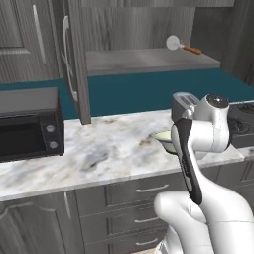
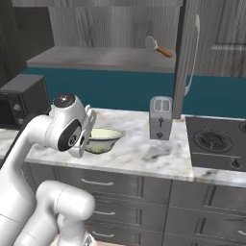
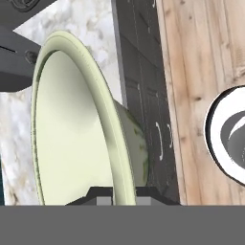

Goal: Pick the mug and place it in the sink. Pick the bowl and place it in the open cabinet and then close the cabinet.

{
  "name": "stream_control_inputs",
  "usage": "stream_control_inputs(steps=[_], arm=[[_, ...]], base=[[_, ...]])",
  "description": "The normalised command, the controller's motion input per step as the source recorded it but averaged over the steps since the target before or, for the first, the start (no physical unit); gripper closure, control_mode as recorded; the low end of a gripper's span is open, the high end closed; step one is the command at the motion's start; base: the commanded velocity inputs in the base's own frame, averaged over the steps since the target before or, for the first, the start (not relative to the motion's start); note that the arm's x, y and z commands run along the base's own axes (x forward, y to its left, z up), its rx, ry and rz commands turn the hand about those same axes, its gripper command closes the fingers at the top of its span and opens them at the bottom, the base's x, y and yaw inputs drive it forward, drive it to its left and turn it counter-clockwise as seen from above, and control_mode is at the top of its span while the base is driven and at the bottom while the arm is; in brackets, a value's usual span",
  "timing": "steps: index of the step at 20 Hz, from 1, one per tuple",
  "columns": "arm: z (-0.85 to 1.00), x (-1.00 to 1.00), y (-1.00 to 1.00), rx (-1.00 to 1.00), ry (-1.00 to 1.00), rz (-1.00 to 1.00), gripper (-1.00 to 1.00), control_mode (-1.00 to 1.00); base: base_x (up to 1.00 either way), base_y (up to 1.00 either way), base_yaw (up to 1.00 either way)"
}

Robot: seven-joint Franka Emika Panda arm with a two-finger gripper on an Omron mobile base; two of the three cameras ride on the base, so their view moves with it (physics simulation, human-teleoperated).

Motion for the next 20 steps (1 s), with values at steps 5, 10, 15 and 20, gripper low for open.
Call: stream_control_inputs(steps=[5, 10, 15, 20], arm=[[0.0, 0.0, 0.0, 0.0, 0.0, 0.0, 1.0, 1.0], [0.0, 0.0, 0.0, 0.0, 0.0, 0.0, 1.0, 1.0], [0.15, -0.05, 0.0, 0.0, -0.09, 0.0, 1.0, -1.0], [0.45, -0.09, 0.0, 0.0, -0.19, 0.04, 1.0, -1.0]], base=[[0.18, 0.0, 0.0], [0.0, 0.0, 0.0], [0.0, 0.0, 0.0], [0.0, 0.0, 0.0]])
